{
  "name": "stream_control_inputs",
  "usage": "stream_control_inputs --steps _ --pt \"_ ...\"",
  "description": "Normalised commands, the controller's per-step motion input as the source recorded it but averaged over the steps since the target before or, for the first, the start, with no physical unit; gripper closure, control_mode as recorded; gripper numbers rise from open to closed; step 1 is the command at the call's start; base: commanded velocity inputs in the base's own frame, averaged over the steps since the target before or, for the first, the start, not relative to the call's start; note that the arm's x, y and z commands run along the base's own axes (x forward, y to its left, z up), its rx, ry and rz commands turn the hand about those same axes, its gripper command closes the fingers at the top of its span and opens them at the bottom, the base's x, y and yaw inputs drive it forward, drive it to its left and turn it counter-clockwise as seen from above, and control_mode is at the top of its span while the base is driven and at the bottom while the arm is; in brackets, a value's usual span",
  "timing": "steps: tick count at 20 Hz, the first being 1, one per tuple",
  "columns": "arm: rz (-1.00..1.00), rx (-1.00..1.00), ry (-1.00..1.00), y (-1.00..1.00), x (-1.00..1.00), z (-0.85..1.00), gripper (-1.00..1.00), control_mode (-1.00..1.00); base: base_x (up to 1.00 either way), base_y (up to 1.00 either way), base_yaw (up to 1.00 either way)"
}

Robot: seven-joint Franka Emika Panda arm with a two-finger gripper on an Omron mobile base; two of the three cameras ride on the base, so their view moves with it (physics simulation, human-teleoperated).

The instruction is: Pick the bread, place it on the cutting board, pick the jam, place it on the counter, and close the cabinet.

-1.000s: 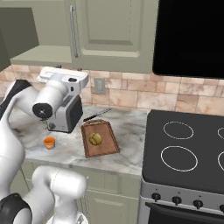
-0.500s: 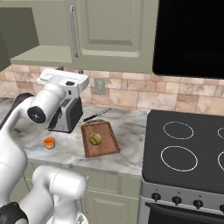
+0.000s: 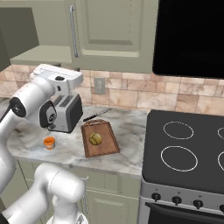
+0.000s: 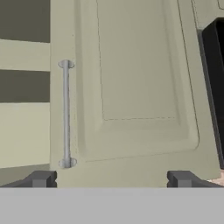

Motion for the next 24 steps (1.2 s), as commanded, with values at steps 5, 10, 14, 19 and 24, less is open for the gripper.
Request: stream_control_inputs --steps 5,10,14,19,24 --pt "-0.10 0.00 0.10 0.00 -0.34 0.31 -1.00 -1.00 0.00 0.00 0.00" --pt "-0.09 0.00 0.09 0.03 -0.31 0.26 -1.00 -1.00 0.00 0.00 0.00" --pt "-0.02 0.00 0.04 0.11 -0.17 0.16 -1.00 -1.00 0.00 0.00 0.00" --pt "0.00 -0.01 0.00 0.17 -0.18 0.04 -1.00 -1.00 0.00 0.00 0.00" --pt "0.00 -0.03 0.00 0.20 -0.22 0.00 -1.00 -1.00 0.00 0.00 0.00"
